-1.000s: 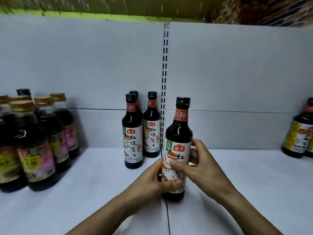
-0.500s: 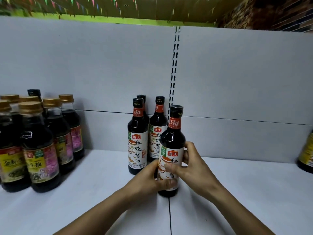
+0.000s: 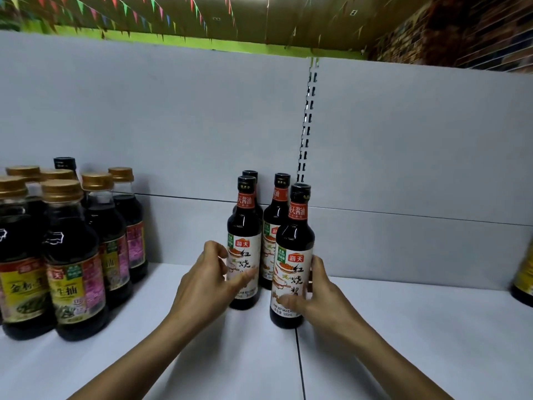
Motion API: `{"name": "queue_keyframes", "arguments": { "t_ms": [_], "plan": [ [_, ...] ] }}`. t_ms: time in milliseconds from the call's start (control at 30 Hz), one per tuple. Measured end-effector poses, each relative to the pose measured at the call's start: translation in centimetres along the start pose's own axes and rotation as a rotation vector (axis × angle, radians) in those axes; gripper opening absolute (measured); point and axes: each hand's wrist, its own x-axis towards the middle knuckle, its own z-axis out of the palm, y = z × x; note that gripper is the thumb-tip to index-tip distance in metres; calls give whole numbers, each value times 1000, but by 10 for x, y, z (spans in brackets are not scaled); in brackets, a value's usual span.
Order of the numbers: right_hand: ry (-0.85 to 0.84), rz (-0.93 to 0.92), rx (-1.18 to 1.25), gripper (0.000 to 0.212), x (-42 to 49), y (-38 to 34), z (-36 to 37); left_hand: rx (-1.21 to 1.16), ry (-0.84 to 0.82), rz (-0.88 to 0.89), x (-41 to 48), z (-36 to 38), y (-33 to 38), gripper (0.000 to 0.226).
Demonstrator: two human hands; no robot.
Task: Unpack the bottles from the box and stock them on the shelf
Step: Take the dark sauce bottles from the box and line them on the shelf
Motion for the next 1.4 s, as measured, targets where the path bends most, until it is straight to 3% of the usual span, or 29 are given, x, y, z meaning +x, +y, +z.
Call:
{"name": "queue_keyframes", "arguments": {
  "t_ms": [100,167,567,1400],
  "plan": [
    [-9,37,-52,72,2,8,8,-21,-46,-24,9,8,-6,75],
    [-6,47,-72,72,5,9,10,-96,-91,-22,14,13,-10,78],
    [33,102,-63,69,22,8,27,-271,-240,-45,20,27,-37,56],
    [61,111,9,63,29,11,40,-143,-170,-15,24,34,-37,51]
  ]
}}
